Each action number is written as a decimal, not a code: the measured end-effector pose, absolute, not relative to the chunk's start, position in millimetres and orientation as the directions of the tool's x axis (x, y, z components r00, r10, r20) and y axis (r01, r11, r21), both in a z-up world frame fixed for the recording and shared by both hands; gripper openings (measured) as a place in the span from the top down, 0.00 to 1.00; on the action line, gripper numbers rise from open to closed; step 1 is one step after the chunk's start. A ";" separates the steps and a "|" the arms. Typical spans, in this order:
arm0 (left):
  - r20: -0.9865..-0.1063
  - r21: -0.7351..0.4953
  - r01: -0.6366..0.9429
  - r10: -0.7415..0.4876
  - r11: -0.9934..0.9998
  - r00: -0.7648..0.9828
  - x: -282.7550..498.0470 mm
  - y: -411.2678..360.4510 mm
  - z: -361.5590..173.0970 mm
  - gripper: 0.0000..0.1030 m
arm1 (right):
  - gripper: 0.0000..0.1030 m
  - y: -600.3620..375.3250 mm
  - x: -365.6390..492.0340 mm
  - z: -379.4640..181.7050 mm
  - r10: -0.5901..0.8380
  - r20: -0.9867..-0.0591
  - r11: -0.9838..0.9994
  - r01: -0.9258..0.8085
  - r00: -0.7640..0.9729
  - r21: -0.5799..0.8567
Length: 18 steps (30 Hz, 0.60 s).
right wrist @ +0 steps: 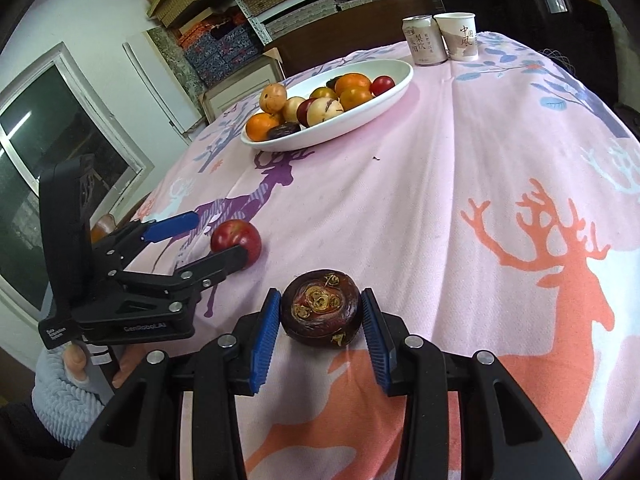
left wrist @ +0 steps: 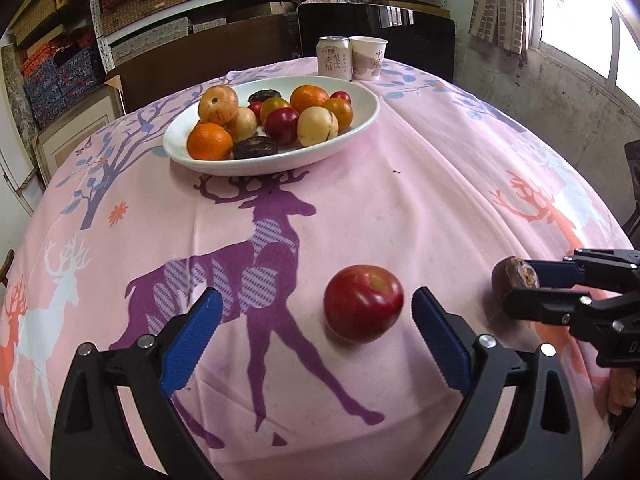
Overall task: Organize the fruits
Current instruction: 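Grasp the red plum with the left tool while the right tool grasps the mangosteen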
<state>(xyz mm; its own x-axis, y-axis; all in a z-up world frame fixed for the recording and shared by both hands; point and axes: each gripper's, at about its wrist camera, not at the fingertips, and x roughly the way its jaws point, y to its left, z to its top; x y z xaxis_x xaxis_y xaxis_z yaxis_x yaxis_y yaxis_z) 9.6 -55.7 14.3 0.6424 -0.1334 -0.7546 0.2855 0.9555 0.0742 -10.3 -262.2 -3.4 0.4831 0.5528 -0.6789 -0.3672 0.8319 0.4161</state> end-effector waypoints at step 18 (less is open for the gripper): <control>-0.758 0.078 0.277 -0.123 0.958 0.640 27.5 -68.7 11.7 0.35 | 0.60 -266.9 -7.1 -6.5 0.559 -0.674 0.829 -0.339 0.482 0.446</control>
<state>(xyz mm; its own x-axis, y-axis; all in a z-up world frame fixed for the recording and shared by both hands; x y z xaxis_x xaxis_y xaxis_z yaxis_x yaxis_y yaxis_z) 27.5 -68.7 11.7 0.6399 -0.1235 -0.7585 0.2771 0.9577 0.0778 -7.1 -266.9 -6.5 0.4823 0.5594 -0.6741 -0.3386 0.8288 0.4455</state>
